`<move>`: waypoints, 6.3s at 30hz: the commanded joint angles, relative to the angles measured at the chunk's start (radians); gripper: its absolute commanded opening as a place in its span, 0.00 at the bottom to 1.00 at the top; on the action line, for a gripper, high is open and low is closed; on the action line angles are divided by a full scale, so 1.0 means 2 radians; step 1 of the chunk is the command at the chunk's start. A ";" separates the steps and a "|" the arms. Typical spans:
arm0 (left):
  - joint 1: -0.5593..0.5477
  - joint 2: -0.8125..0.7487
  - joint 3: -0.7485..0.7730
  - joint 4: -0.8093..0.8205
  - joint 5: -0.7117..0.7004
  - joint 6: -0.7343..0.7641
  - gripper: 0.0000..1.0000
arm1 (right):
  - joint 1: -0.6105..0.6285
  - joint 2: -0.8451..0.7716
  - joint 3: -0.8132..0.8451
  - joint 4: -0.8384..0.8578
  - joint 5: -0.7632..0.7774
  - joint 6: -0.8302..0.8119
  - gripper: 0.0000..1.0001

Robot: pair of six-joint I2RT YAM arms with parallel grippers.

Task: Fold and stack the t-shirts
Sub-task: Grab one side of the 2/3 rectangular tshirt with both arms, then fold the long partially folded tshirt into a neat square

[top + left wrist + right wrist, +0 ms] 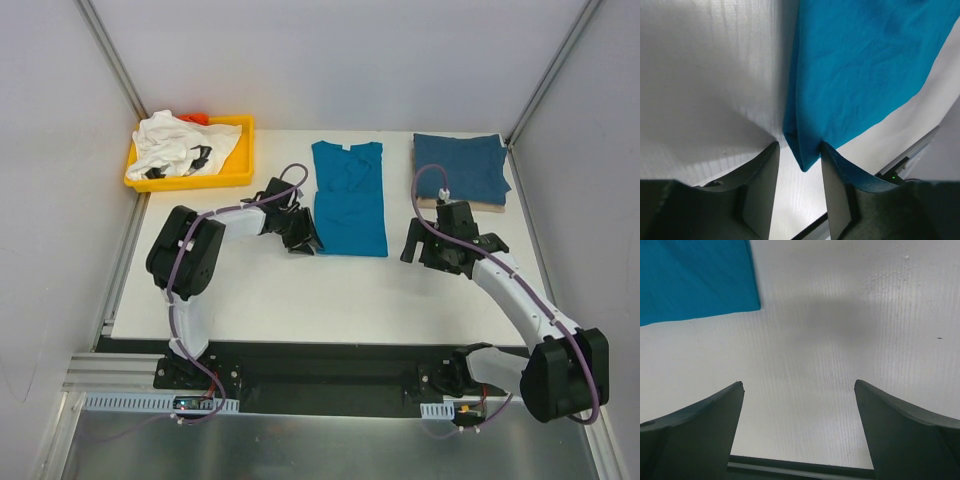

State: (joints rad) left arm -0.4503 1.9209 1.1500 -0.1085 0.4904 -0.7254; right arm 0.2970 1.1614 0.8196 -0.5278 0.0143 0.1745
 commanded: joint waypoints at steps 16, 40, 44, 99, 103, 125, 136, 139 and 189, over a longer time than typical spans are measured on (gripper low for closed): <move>-0.006 0.035 0.022 0.006 0.035 0.007 0.00 | -0.020 0.229 0.092 0.087 -0.183 0.015 0.84; -0.007 -0.005 -0.023 0.018 0.022 0.012 0.00 | -0.029 0.321 0.097 0.125 -0.201 0.028 0.23; -0.007 -0.009 -0.028 0.020 0.022 0.010 0.00 | -0.029 0.313 0.085 0.131 -0.227 0.021 0.06; -0.063 -0.308 0.012 -0.252 -0.044 0.045 0.00 | 0.020 -0.005 0.062 -0.135 -0.524 -0.073 0.01; -0.057 -0.272 0.042 -0.251 -0.047 0.053 0.00 | -0.010 0.000 0.065 -0.141 -0.525 -0.073 0.01; -0.013 -0.103 0.151 -0.231 -0.018 0.087 0.00 | -0.099 0.119 0.129 -0.137 -0.444 -0.073 0.01; -0.013 0.008 0.223 -0.213 -0.047 0.085 0.00 | -0.102 0.217 0.161 -0.081 -0.378 -0.021 0.01; -0.013 0.037 0.243 -0.210 -0.050 0.087 0.00 | -0.102 0.243 0.168 -0.071 -0.367 -0.008 0.01; -0.051 -0.114 -0.225 0.301 0.157 -0.084 0.99 | 0.047 0.495 0.399 0.077 -0.460 0.105 0.96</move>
State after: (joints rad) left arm -0.5552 1.6939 0.7200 0.3752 0.7773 -0.8532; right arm 0.3885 2.0861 1.5326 -0.4068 -0.8238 0.3435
